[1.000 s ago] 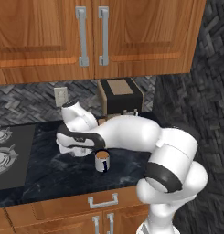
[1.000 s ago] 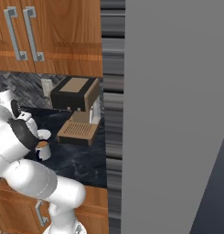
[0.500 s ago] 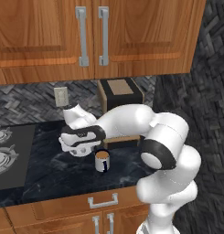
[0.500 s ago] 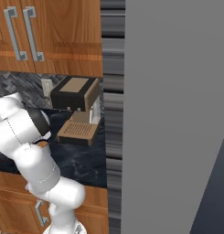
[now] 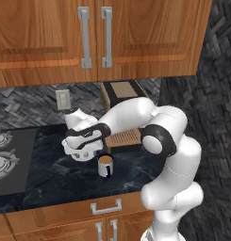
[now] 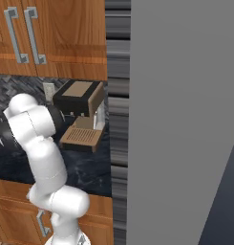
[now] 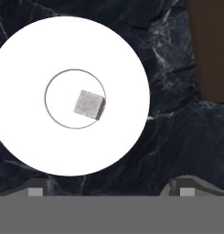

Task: Take a sugar cube from the saucer and place it inside the coffee. Then, grab milk from the fridge and place it next to the coffee on the counter to sweeten the coffee.

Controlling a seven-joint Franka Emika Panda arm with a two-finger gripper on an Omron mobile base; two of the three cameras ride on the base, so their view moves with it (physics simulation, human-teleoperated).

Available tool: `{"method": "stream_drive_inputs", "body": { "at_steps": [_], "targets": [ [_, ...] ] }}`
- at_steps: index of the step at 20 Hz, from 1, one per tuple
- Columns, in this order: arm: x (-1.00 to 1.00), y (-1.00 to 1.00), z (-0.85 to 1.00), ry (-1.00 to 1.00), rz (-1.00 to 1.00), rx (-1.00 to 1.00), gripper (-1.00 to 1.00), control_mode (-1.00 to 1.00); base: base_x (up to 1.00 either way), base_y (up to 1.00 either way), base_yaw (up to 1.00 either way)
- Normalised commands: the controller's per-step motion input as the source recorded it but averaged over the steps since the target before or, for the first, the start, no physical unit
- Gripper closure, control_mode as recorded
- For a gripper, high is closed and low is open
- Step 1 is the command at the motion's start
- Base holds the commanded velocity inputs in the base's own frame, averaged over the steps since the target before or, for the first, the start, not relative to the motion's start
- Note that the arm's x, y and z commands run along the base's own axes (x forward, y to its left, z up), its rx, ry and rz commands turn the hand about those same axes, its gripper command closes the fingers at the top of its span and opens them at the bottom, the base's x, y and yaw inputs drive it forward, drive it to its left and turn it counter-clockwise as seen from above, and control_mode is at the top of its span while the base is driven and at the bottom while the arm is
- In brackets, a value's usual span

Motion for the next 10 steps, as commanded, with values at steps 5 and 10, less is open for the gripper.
{"method": "stream_drive_inputs", "body": {
  "at_steps": [5,10],
  "targets": [
    [0.3,0.0,-0.17,0.0,-0.1,-0.05,-1.0,-1.0,0.0,0.0,0.0],
    [0.27,0.0,-0.19,0.0,-0.08,-0.06,-1.0,-1.0,0.0,0.0,0.0]
  ]
}}
